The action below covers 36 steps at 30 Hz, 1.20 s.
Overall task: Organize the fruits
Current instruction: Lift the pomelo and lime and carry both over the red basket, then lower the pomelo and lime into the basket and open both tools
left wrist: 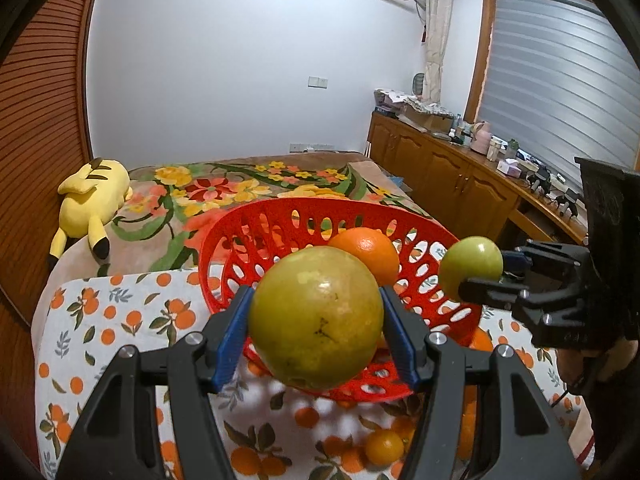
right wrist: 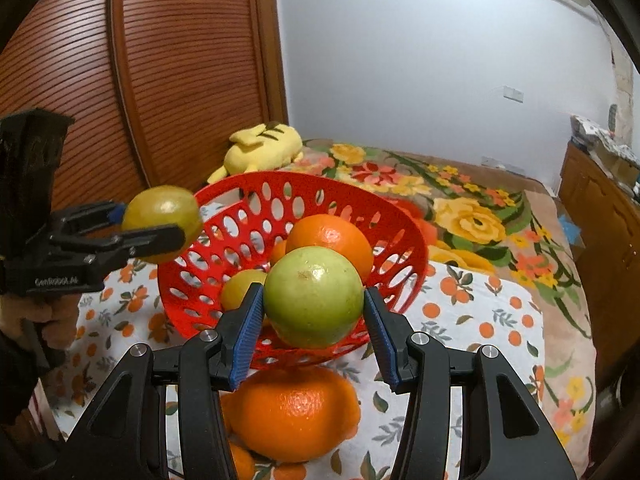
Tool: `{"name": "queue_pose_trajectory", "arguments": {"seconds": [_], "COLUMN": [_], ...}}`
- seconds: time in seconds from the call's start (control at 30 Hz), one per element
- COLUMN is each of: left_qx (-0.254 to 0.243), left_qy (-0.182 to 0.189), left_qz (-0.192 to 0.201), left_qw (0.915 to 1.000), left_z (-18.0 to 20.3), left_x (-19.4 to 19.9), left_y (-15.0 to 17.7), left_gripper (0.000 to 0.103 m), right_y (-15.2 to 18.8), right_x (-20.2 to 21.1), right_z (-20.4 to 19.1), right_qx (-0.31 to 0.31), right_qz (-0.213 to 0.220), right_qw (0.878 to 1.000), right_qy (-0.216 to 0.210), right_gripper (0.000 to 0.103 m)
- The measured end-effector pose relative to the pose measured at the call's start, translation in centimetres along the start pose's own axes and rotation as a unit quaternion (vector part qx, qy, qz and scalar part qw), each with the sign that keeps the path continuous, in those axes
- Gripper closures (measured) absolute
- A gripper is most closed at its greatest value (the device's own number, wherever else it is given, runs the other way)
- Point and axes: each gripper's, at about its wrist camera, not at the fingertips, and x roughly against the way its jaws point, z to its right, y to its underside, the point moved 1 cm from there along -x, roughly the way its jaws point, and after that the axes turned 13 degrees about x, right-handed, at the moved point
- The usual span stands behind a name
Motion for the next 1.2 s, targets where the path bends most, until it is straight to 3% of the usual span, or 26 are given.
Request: {"name": "queue_pose_trajectory", "arguments": {"seconds": [0.57, 1.2], "left_qx": [-0.005, -0.005], "left_qy": [-0.015, -0.024], "left_qz": [-0.015, -0.020], "left_qw": [0.9998, 0.9995], "left_z": [-0.1, -0.5], "left_x": [-2.8, -3.7], "left_y": [-0.8, -1.1], "left_gripper": [0.042, 0.042], "right_y": [0.0, 0.1], "right_x": [-2.6, -1.0], "right_z": [-0.4, -0.3], "right_qx": [0.031, 0.018], "right_qz": [-0.033, -0.011], "right_qw": [0.999, 1.000], "right_qy": [-0.013, -0.011], "right_gripper": [0.052, 0.050]}}
